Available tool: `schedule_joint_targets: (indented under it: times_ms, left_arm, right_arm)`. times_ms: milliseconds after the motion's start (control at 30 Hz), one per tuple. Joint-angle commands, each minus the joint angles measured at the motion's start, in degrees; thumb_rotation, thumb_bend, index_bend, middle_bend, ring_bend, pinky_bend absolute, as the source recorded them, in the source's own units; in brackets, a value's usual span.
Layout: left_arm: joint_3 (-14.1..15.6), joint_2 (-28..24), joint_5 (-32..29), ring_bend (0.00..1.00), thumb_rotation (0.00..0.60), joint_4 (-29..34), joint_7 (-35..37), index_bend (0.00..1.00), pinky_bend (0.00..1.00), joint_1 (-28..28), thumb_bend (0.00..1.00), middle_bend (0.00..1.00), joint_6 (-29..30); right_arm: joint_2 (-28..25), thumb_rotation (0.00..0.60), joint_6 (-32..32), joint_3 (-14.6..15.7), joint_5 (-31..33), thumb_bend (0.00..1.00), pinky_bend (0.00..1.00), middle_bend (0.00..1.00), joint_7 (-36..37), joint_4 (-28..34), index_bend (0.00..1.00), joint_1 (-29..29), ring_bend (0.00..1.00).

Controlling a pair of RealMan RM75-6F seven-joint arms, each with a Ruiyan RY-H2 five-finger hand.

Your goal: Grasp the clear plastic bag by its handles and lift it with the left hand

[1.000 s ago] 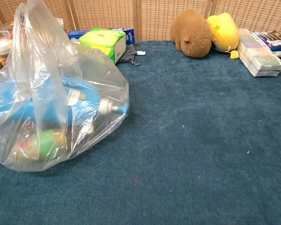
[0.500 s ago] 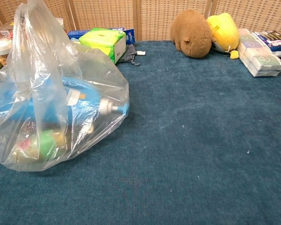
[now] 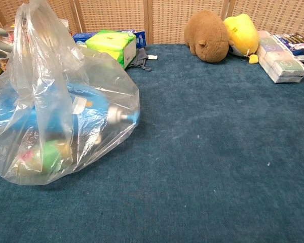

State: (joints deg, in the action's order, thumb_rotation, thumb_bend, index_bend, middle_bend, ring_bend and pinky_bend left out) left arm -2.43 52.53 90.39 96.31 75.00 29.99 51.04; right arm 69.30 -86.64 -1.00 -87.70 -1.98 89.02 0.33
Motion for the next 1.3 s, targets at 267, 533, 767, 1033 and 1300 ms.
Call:
schedule_joint_targets:
  times_ms: [267,533,767,1033,1300]
  left_arm:
    - [-1.12,2.36,0.35,0.12,0.0,-1.64,7.15,0.17,0.09,6.13,0.26,0.22,-5.19]
    - [-1.58,3.59,1.07,0.12,0.0,-1.32,10.74,0.17,0.1,10.74,0.26,0.22,-8.09]
    - [-1.71,4.86,0.19,0.12,0.0,-1.02,13.45,0.17,0.1,12.77,0.26,0.22,-8.43]
    - [-1.34,7.49,0.26,0.12,0.0,-2.25,22.93,0.17,0.1,13.8,0.26,0.22,-7.29]
    - [-1.73,10.76,-1.13,0.12,0.0,-4.78,31.0,0.17,0.17,14.89,0.26,0.22,-6.58]
  right_arm:
    - [0.11,0.094,-0.13,-0.06,0.08,0.33,0.18,0.38,0.68,-0.56,0.39,-0.12,0.24]
    - [-0.19,0.095,-1.38,0.01,0.13,0.33,0.18,0.38,2.24,-1.36,0.39,-1.03,0.24]
    - [-0.18,0.094,-2.07,0.03,0.14,0.33,0.18,0.38,3.27,-2.07,0.38,-1.61,0.24]
    - [-0.24,0.096,-2.77,-0.01,0.01,0.33,0.18,0.38,4.0,-2.54,0.38,-2.11,0.24]
    - [-0.41,0.096,-3.17,0.0,-0.2,0.33,0.18,0.38,4.05,-2.4,0.38,-2.43,0.24]
